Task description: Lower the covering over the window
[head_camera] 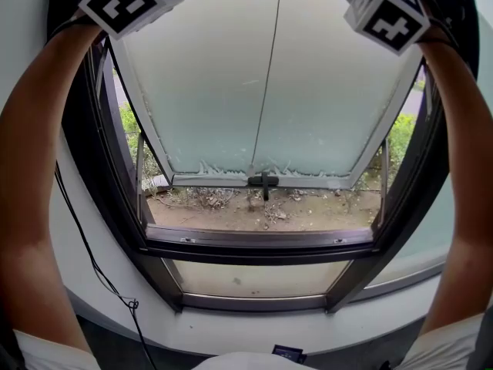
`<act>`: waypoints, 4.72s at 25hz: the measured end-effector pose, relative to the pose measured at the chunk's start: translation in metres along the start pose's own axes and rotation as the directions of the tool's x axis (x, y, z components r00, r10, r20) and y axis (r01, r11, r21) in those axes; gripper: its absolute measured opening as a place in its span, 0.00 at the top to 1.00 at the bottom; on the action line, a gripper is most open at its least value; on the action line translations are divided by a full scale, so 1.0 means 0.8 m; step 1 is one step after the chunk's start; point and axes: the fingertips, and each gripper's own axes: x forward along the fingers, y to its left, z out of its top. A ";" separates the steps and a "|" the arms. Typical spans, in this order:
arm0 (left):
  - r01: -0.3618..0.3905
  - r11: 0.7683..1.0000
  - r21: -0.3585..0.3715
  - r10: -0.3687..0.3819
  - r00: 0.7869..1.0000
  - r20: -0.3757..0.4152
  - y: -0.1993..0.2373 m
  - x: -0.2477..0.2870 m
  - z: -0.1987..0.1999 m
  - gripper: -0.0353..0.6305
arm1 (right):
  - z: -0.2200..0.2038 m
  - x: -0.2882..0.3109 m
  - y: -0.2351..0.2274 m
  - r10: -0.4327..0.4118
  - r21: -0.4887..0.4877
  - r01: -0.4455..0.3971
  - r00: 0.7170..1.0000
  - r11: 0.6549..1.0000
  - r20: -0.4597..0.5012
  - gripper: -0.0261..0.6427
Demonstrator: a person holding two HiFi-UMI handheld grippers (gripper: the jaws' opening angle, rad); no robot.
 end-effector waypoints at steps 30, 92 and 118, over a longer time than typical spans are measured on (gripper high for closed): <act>0.646 0.694 0.318 -0.639 0.756 -0.139 -0.408 -0.086 -0.035 0.92 | 0.002 -0.050 0.127 0.143 0.040 -0.145 0.988 0.989 0.056 0.86; 0.286 0.957 0.050 -0.283 0.957 -0.071 -0.212 -0.037 -0.011 0.88 | 0.002 -0.074 0.196 0.207 0.005 -0.207 0.978 0.978 -0.028 0.91; 0.425 0.905 0.013 -0.423 0.903 -0.072 -0.379 -0.093 -0.034 0.88 | 0.003 -0.135 0.362 0.355 0.014 -0.355 0.935 0.935 0.007 0.91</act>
